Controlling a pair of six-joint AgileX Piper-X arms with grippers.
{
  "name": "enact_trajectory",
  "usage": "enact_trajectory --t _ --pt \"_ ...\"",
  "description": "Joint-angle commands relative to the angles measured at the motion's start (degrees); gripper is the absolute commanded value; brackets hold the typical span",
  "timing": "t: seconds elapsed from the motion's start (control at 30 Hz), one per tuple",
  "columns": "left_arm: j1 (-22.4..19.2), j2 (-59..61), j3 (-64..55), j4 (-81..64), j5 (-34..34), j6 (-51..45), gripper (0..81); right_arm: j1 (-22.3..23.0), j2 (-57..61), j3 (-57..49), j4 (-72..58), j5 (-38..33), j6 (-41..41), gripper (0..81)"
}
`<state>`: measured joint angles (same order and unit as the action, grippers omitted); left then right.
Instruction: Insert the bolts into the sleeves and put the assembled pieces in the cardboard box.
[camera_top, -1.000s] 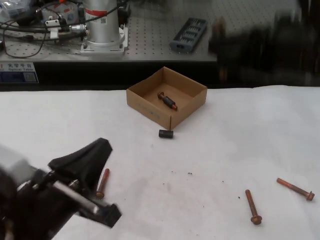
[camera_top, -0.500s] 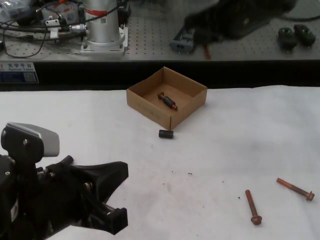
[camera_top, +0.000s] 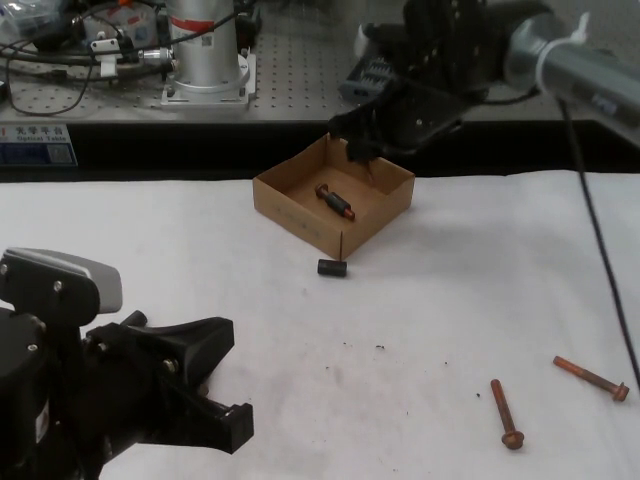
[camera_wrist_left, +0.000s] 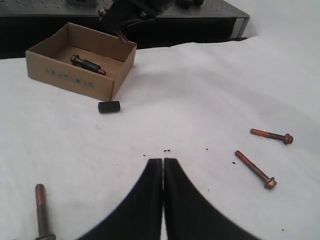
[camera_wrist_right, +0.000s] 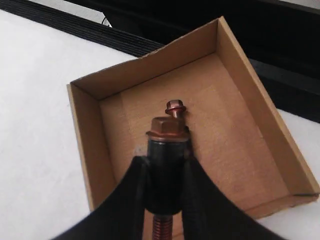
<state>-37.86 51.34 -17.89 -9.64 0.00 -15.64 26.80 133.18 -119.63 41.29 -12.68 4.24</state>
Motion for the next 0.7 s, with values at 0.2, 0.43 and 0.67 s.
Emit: enact_trajectory --t 0.2,0.43,0.67 --pt "-0.16 0.16 -0.62 -1.18 -1.07 1.43 0.6 -0.35 3.70 -1.82 -5.48 -0.85 1.50 5.8" --pt "-0.16 0.16 -0.62 -1.18 -1.07 1.43 0.6 -0.35 4.70 -1.78 -5.71 -0.98 1.50 5.4" --pt "-0.16 0.16 -0.62 -1.18 -1.07 2.42 0.6 -0.35 4.67 -1.78 -5.71 -2.52 0.93 16.6"
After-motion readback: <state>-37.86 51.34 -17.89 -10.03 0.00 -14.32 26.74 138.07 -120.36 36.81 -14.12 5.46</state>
